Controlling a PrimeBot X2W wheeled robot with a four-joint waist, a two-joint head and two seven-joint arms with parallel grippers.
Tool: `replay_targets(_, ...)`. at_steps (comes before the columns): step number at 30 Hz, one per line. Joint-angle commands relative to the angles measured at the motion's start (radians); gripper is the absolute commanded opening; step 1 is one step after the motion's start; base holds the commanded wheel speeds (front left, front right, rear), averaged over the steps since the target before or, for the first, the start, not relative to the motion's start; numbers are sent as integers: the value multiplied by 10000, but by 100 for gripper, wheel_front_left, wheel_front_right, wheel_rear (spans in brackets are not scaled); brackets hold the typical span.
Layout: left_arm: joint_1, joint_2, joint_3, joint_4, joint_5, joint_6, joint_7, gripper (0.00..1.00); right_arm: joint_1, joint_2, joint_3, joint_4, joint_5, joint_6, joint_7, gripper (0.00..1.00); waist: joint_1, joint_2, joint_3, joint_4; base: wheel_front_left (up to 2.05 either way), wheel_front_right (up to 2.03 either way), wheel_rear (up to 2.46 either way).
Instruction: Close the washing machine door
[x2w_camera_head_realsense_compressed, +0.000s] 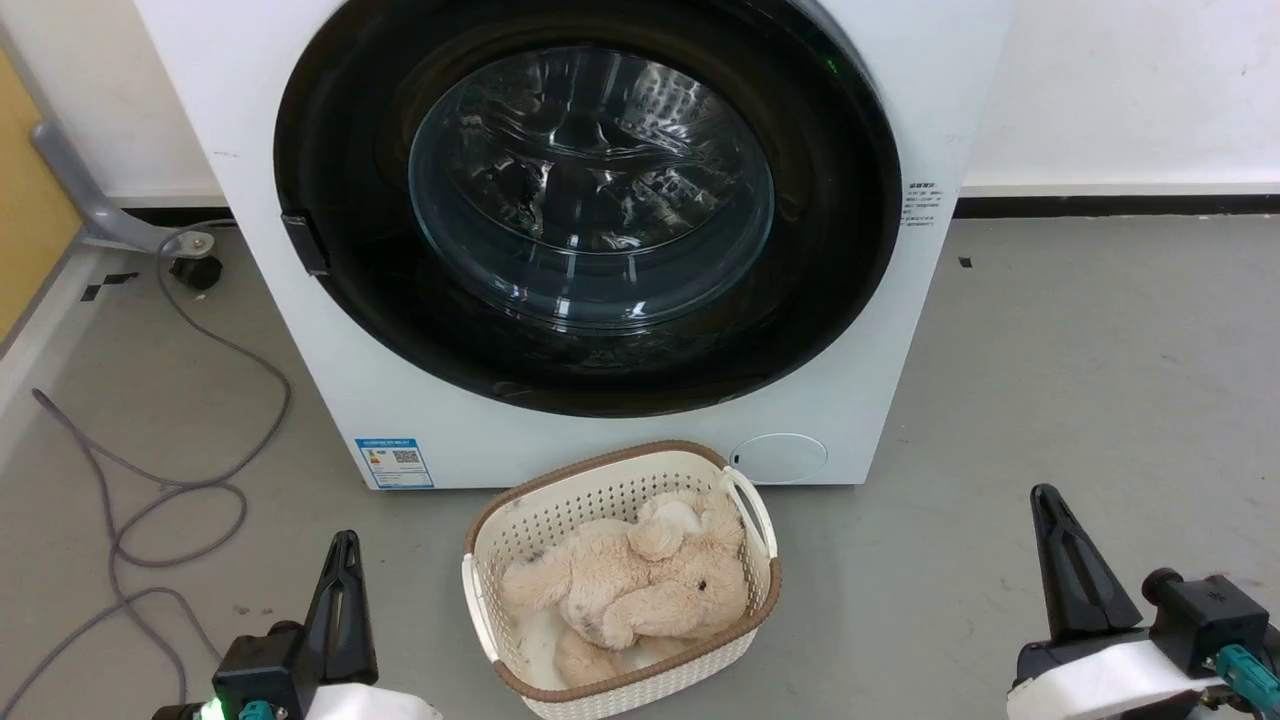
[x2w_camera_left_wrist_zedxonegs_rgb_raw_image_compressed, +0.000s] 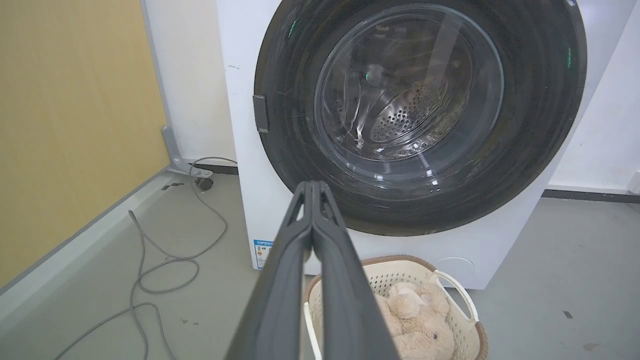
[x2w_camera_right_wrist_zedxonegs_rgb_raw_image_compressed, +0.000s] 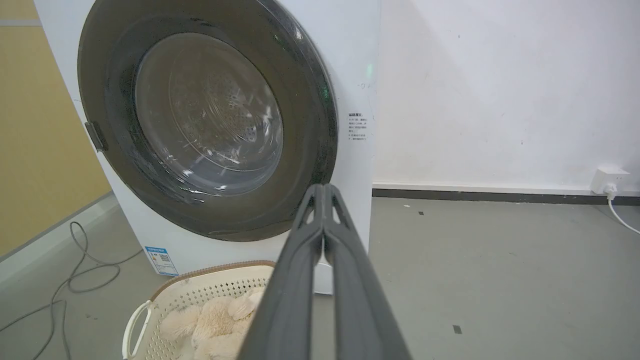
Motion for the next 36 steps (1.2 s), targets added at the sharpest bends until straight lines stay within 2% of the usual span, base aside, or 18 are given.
replay_targets(1,-123,2,-1,-61,92,-48,72,0,7,8,29,-91,-63,-2,80,0,1,-1,4,23,0,0,0)
replay_targets(36,-339,6,4,-211,416,-345,787,0,19,22,224,-435,-337,-4,799,0,1,-1,63,353,0,0,0)
